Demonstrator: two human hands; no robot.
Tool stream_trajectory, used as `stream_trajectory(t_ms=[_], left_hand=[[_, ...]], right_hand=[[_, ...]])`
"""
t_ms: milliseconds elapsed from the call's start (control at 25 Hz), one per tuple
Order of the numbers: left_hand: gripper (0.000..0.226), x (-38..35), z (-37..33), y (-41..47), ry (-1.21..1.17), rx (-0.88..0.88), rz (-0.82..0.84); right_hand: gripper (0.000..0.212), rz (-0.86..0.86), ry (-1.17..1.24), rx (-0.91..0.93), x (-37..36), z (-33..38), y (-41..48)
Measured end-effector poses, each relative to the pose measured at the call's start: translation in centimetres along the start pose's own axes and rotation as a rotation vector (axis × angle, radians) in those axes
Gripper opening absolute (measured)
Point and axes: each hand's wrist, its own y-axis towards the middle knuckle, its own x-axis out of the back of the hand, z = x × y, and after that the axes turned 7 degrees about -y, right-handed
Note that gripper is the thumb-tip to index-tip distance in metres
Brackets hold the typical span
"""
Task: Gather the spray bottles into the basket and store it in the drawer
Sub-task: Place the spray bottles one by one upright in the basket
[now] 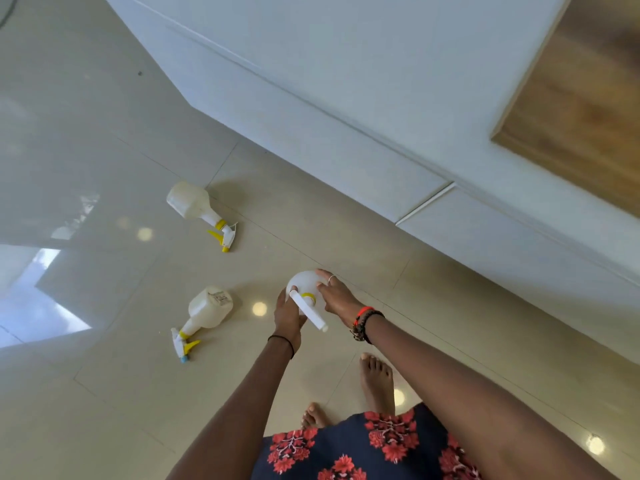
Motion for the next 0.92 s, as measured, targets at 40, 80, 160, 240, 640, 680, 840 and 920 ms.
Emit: stream_trajectory(t_ms=[40,80,160,240,640,680,840,920], left_hand=[[0.046,0.0,-0.6,-1.2,0.030,-0.011,0.008],[0.045,0.1,-1.4,-2.7,0.058,-0.018,0.016],[0.045,-0.1,-3.2,-5.7,0.099,-0.038,0.029],[0.043,-0.7,-5.4,-9.4,0.137,-0.074,0.043],[0.040,-4.1,-13.2,-27.9,0.290,-0.260,0.098],[0.041,-4.6,-13.7,-29.7,0.301,-0.281,0.119],[0.043,-6.9,-14.8,-35.5,0.360,-0.347,0.190],[0.043,-8.3,-15.0,-37.9,0.417,-0.376,0.224]], right_hand=[[0.047,-0.008,-0.001,-0.003,0.6,0.7,-1.3],[0.046,-0.018,0.001,-0.008,1.2,1.5,-3.0],[0.045,-0.036,0.009,-0.007,2.2,3.4,-6.5],[0.045,-0.060,0.034,-0.002,3.1,5.4,-10.2],[0.044,-0.187,0.138,0.108,8.9,13.4,-29.0],[0.043,-0.197,0.177,0.116,9.6,13.8,-30.7],[0.043,-0.210,0.346,0.127,12.1,14.6,-36.3],[0.045,-0.230,0.405,0.145,13.4,14.5,-38.8]])
